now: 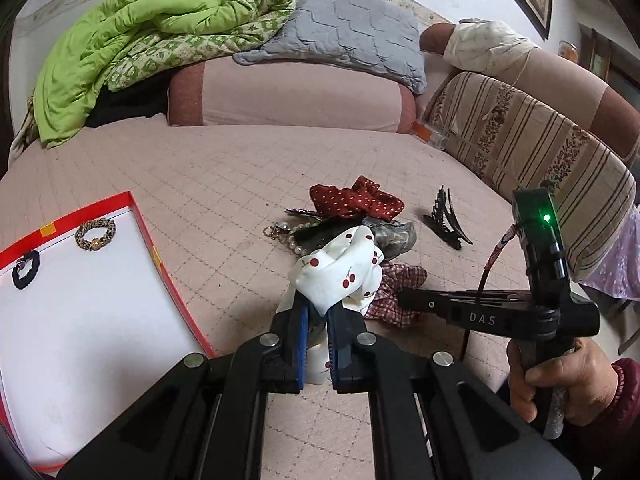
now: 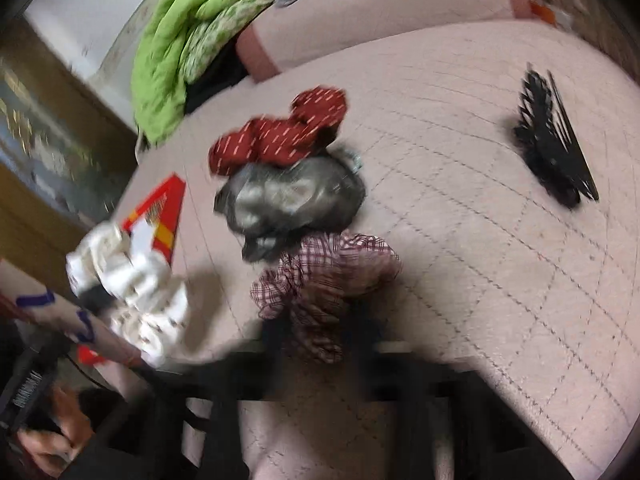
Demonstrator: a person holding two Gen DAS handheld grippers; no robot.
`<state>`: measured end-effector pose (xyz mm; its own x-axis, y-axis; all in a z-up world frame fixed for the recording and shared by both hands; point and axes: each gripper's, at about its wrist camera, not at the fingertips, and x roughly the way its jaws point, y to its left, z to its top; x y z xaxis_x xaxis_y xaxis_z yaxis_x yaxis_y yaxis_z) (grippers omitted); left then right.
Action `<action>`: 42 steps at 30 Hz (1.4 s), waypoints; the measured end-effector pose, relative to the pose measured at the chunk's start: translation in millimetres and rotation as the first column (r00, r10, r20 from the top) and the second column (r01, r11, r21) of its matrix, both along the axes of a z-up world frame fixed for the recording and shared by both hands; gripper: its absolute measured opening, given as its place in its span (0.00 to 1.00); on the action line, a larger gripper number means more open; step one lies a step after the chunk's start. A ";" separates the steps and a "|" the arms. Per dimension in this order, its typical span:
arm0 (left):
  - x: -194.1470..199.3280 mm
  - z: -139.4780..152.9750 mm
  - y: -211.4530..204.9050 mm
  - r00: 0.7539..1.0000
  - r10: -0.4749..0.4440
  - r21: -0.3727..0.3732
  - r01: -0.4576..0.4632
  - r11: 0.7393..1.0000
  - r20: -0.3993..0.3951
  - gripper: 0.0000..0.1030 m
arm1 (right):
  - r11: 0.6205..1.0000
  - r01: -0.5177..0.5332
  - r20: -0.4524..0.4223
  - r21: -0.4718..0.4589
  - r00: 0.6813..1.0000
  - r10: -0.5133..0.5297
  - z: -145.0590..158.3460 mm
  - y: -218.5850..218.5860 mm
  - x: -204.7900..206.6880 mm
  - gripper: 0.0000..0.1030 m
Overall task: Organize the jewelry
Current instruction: 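Grasp the red plaid scrunchie with the right gripper while the left holds the white one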
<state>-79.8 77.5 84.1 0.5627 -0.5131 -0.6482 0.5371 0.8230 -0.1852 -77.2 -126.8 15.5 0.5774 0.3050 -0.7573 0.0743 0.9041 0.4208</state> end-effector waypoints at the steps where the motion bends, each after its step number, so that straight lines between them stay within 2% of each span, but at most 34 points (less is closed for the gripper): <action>1: -0.1 -0.3 0.7 1.000 0.002 -0.002 -0.002 1.000 -0.001 0.07 | 1.000 0.004 0.016 -0.021 1.000 -0.004 2.7 0.8 -2.1 0.08; 4: 0.1 -1.0 1.9 1.000 0.006 -0.007 -0.006 1.000 -0.005 0.07 | 0.993 0.071 0.096 -0.093 0.993 -0.062 19.3 -5.9 -14.6 0.06; 6: 0.4 -0.1 1.9 1.000 0.010 -0.011 -0.010 1.000 -0.006 0.07 | 0.979 0.143 0.171 -0.145 0.978 -0.117 34.3 -12.4 -25.8 0.05; 7: 0.2 0.8 1.8 1.000 0.008 -0.015 -0.008 1.000 -0.006 0.07 | 0.969 0.181 0.223 -0.170 0.965 -0.141 43.6 -14.6 -33.1 0.05; 9: -0.5 2.3 1.8 1.000 0.007 -0.017 -0.007 1.000 -0.002 0.07 | 0.963 0.220 0.331 -0.155 0.930 -0.159 61.5 -16.8 -48.2 0.05; 12: -2.0 4.9 1.5 1.000 0.005 -0.016 -0.005 1.000 0.003 0.07 | 0.957 0.236 0.438 -0.167 0.888 -0.142 78.9 -8.4 -64.7 0.05; 13: -3.0 5.8 1.8 1.000 0.007 -0.014 -0.007 1.000 0.006 0.07 | 0.959 0.228 0.452 -0.168 0.882 -0.131 81.8 -5.7 -66.8 0.05; 26: -12.7 21.7 21.6 0.992 0.081 0.041 -0.085 0.996 0.098 0.08 | 0.983 0.098 0.476 -0.152 0.879 -0.014 91.5 47.1 -69.7 0.05; 42: -5.2 25.6 66.3 0.982 0.162 -0.012 -0.161 0.987 0.093 0.07 | 0.984 0.031 0.464 -0.173 0.884 0.053 99.3 84.4 -70.5 0.05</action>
<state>-85.0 143.8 109.7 0.6961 -0.4131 -0.5871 0.4122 0.8996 -0.1443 -147.7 -42.4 114.7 0.8731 0.2044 -0.4427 -0.1021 0.9644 0.2440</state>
